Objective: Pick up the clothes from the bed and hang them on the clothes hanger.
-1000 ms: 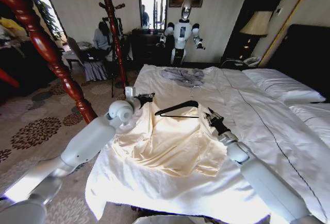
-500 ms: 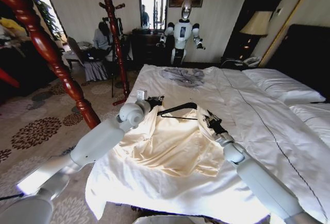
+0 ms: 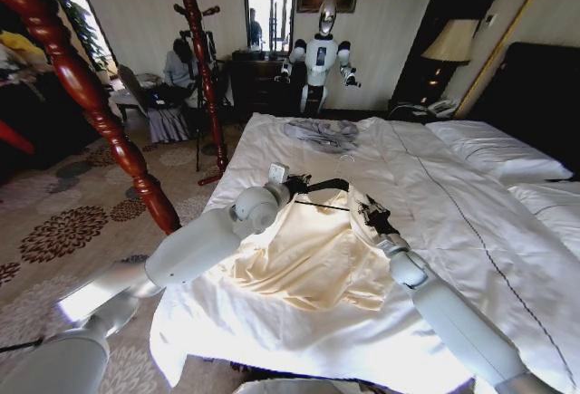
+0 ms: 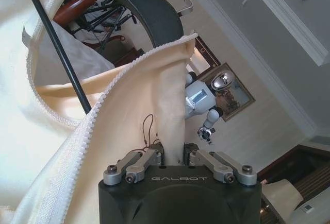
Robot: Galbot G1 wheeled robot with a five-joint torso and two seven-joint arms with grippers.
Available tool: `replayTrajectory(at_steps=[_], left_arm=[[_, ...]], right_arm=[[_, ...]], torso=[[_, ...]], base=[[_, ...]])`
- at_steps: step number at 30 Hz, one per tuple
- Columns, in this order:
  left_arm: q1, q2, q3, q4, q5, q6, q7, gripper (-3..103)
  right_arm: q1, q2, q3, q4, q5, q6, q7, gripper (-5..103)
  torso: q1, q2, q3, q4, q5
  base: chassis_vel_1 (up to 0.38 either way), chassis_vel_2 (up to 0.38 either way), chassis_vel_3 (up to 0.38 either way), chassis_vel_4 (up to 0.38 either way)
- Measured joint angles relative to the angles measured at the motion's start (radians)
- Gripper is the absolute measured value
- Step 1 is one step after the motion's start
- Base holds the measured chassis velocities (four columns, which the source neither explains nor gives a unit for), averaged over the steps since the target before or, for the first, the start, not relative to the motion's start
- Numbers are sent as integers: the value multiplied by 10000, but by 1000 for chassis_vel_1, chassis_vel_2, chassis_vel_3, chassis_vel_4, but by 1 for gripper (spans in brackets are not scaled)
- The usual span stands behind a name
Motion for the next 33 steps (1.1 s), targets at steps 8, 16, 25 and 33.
replayTrajectory(at_steps=[8,16,25,33], left_arm=[[-233,-323,292,45,384,-19,131,0],[-636,-761,772,257,842,-101,382,0],[-742,-593,1267,43,1242,-208,751,0],[-506,-441,1708,-260,1445,-352,855,0]], right_arm=[[-7,59,-16,177,-8,-34,16,18],[-17,358,-7,255,-603,127,21,18],[-18,429,47,317,-732,261,90,18],[-162,513,130,747,-847,539,123,18]], torso=[[0,0,0,-3,0],[0,0,0,-1,0],[0,0,0,0,0],[-1,0,0,-1,-2]], base=[[0,0,0,0],[0,0,0,0],[0,0,0,0],[0,0,0,0]])
